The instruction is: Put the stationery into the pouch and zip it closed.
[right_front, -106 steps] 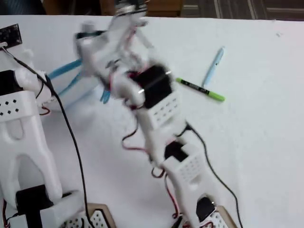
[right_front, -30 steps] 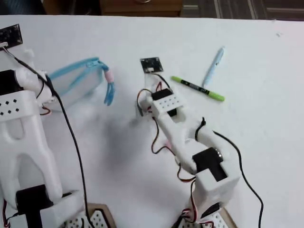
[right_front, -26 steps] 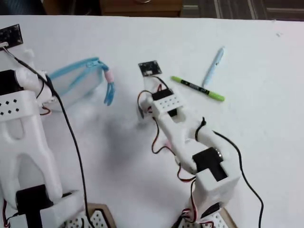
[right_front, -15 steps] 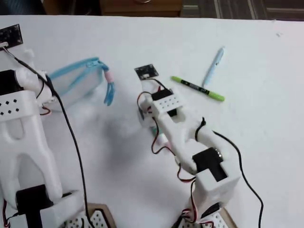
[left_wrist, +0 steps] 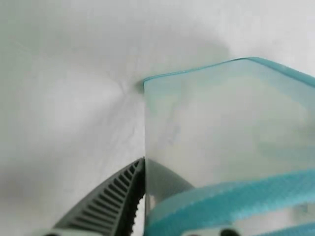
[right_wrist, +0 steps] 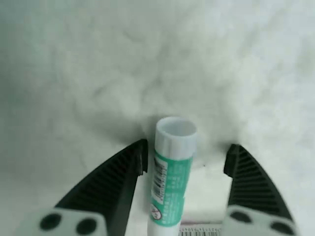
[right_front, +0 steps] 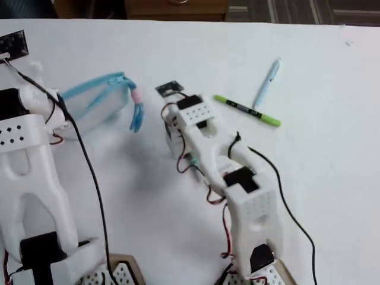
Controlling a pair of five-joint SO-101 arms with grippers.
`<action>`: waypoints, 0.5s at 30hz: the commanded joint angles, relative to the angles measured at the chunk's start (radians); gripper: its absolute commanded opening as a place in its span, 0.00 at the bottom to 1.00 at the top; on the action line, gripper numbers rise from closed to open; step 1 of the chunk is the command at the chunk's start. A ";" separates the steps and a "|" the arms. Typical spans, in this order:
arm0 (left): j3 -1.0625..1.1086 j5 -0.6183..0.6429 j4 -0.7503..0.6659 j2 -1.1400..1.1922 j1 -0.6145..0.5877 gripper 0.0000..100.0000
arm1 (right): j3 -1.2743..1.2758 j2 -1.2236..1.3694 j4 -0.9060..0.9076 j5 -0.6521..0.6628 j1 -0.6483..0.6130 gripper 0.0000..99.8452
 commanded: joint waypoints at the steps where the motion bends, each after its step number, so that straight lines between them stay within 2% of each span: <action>1: -0.012 0.005 -0.006 -0.056 -0.008 0.02 | -0.106 0.067 0.038 0.015 0.008 0.26; 5: -0.009 0.003 -0.006 -0.059 -0.008 0.02 | -0.141 0.131 0.048 0.015 0.001 0.23; 9: -0.009 0.003 -0.006 -0.059 -0.008 0.02 | -0.144 0.128 0.048 0.012 0.015 0.02; 12: -0.009 0.003 -0.006 -0.059 -0.008 0.02 | -0.144 0.096 0.093 0.008 0.047 0.05; 15: -0.009 0.003 -0.006 -0.058 -0.008 0.02 | -0.144 0.008 0.134 0.006 0.084 0.02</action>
